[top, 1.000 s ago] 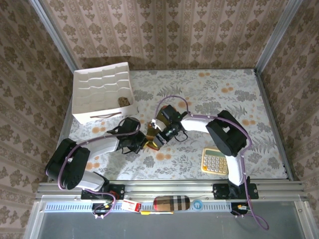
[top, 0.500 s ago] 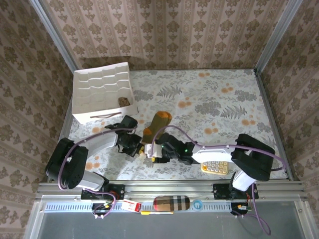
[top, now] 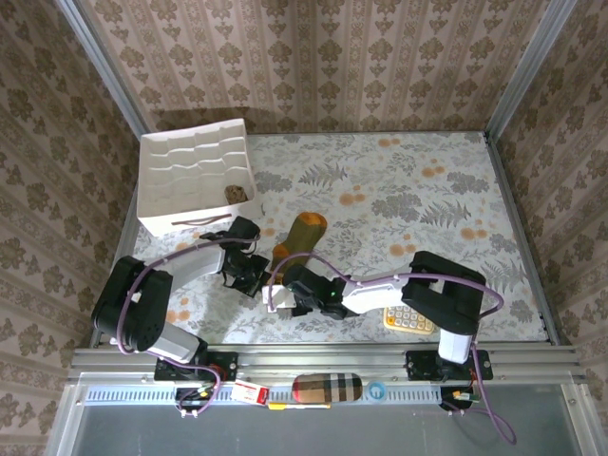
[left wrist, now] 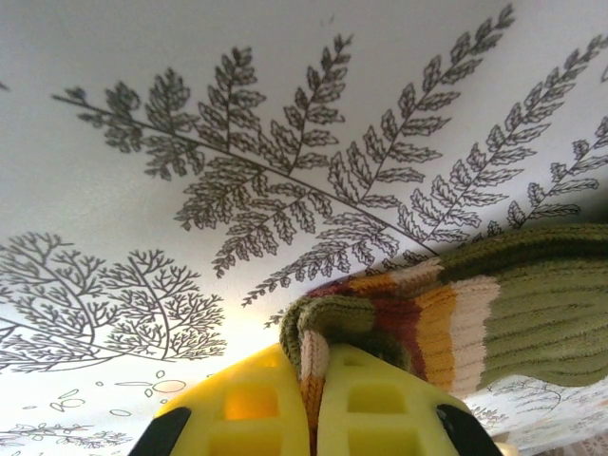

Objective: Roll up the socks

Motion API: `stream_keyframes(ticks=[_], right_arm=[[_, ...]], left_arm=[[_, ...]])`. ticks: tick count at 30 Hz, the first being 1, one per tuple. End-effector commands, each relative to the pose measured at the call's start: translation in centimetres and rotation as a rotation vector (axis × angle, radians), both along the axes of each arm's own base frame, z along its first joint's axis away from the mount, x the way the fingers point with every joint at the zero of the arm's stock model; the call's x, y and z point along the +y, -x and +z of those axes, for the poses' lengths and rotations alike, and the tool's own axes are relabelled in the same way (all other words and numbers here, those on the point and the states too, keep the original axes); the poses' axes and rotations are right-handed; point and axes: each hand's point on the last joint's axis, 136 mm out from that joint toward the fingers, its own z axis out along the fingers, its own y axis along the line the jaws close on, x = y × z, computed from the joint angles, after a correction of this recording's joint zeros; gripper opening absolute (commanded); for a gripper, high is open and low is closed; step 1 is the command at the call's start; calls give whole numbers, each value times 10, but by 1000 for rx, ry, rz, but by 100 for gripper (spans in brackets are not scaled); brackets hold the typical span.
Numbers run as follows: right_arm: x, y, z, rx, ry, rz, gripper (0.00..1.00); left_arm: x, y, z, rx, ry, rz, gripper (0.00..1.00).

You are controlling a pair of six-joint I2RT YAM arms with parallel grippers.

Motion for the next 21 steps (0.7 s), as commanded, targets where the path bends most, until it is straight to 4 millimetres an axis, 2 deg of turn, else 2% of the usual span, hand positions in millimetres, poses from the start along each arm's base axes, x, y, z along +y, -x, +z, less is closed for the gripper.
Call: stream_keyframes(ticks=[1, 6, 10, 16, 19, 21], right_arm=[[-2, -12, -4, 22, 10, -78, 14], [-15, -14, -9, 95, -1, -157, 0], [-19, -9, -6, 246, -47, -172, 0], [-23, 4, -13, 646, -119, -209, 0], [-27, 3, -21, 811, -153, -263, 0], [-29, 4, -24, 897, -168, -287, 0]], left_arm=[[22, 21, -16, 88, -100, -4, 0], [23, 18, -12, 70, -97, -12, 0], [23, 14, -6, 38, -84, -17, 1], [28, 7, 15, -61, -59, 9, 45], [29, 7, 24, -109, -42, 14, 55], [29, 5, 30, -143, -30, 14, 56]])
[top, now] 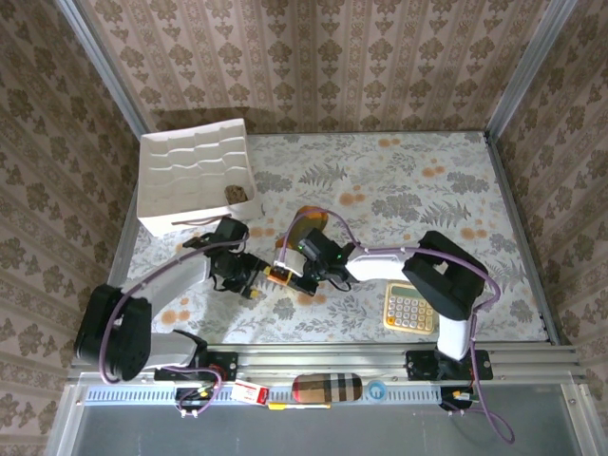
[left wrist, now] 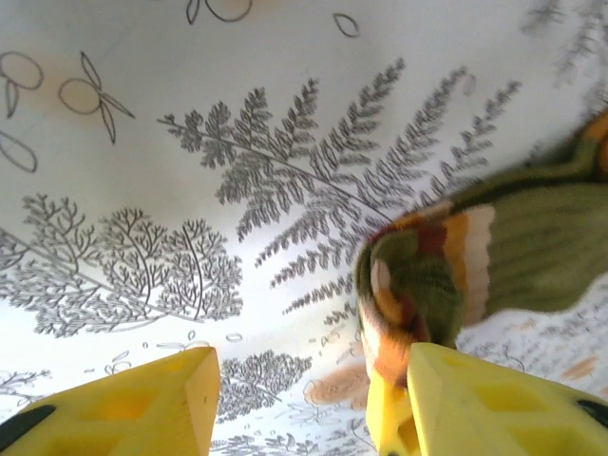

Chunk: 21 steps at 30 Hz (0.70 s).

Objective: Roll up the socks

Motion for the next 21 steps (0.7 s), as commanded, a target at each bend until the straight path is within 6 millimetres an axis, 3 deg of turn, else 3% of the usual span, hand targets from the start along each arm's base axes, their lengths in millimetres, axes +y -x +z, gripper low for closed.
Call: stream_keyframes(ticks=[1, 4, 8, 21], right_arm=[[-14, 31, -28, 335, 21, -33, 0], [-17, 28, -32, 451, 2, -68, 0], [-23, 19, -35, 549, -18, -119, 0], [-41, 2, -52, 847, 14, -272, 0]], left_arm=[[10, 6, 1, -23, -25, 7, 57], [-4, -7, 9, -129, 41, -6, 55], [-22, -15, 9, -203, 107, -12, 46], [-33, -38, -10, -327, 117, -2, 42]])
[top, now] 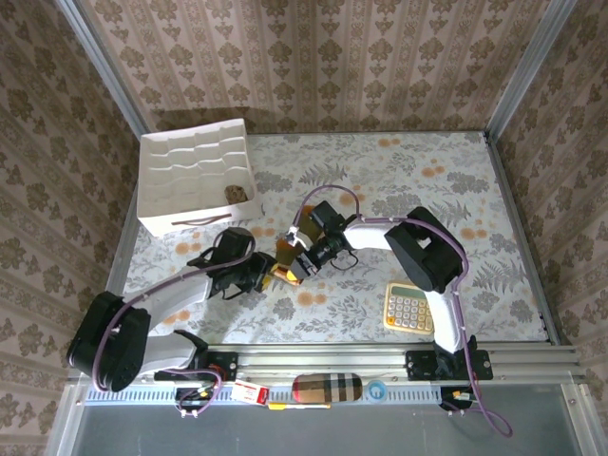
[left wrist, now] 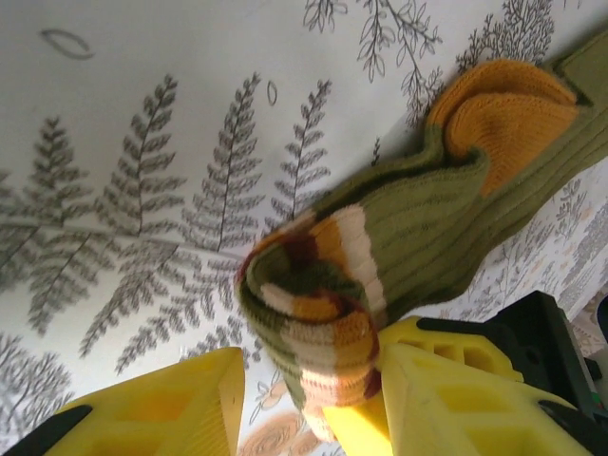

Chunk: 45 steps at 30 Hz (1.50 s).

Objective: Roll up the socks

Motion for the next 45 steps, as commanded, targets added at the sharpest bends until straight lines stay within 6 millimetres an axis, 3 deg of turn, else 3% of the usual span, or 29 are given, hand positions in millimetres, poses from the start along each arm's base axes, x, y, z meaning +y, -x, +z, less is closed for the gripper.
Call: stream_keyframes(ticks=[1, 8, 12, 13, 17, 20, 25, 28, 31, 39, 45], right_arm=[[-35, 18, -52, 226, 214, -87, 0], [-37, 17, -58, 302, 245, -108, 0], [-36, 19, -61, 336, 251, -116, 0], [-37, 19, -63, 339, 257, -117, 0], [-37, 17, -61, 312, 258, -110, 0], [-36, 16, -54, 245, 253, -72, 3], [-29, 7, -12, -163, 195, 3, 28], [-32, 1, 20, -602, 128, -32, 41], [-35, 7, 40, -956, 120, -59, 60], [-15, 24, 43, -1365, 377, 114, 62], [7, 32, 33, -1489, 430, 282, 59]], left_arm=[[-4, -10, -4, -45, 14, 19, 41], [-7, -13, -8, -60, 2, 17, 43], [-13, -15, -21, -43, -10, 4, 42], [-14, -14, -25, -30, -20, -1, 39], [-1, 16, -46, 157, -168, -18, 4], [12, 40, -52, 284, -267, -39, 0], [29, 71, -53, 467, -356, -32, 0], [31, 75, -49, 510, -382, -26, 0], [28, 72, -44, 528, -387, -30, 0], [24, 66, -39, 560, -409, -60, 0], [25, 62, -41, 564, -410, -59, 0]])
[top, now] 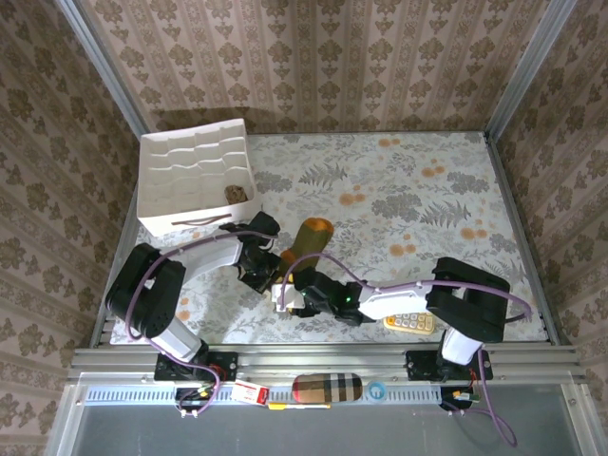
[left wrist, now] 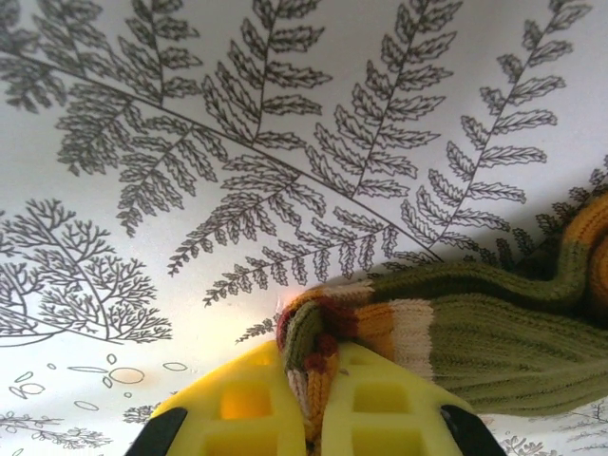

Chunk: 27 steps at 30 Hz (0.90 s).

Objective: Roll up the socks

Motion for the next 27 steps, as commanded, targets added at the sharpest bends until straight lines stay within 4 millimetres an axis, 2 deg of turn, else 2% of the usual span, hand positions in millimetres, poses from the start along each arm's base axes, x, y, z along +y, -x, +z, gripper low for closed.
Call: stream_keyframes(ticks=[1, 5, 12, 13, 15, 22, 25, 27], right_arm=[[5, -16, 5, -157, 85, 8, 59], [2, -15, -8, -135, 117, 0, 50], [0, -13, -17, -68, 119, -33, 4], [-2, -11, -19, -36, 117, -40, 0], [-8, -4, -25, 56, 105, -54, 0], [-43, 31, -69, 536, 78, -121, 0], [-57, 41, -84, 653, 111, -148, 0], [-64, 41, -88, 708, 106, -184, 0]], left_arm=[[32, 30, -18, 137, -140, -11, 0], [30, 27, -18, 130, -132, -11, 0], [29, 24, -15, 113, -117, -15, 0], [29, 24, -14, 107, -115, -14, 0], [30, 22, -10, 84, -109, -15, 1], [27, 3, 11, -77, -7, 35, 51], [26, -6, 23, -170, 42, 58, 65], [19, -16, 31, -252, 99, 55, 66]])
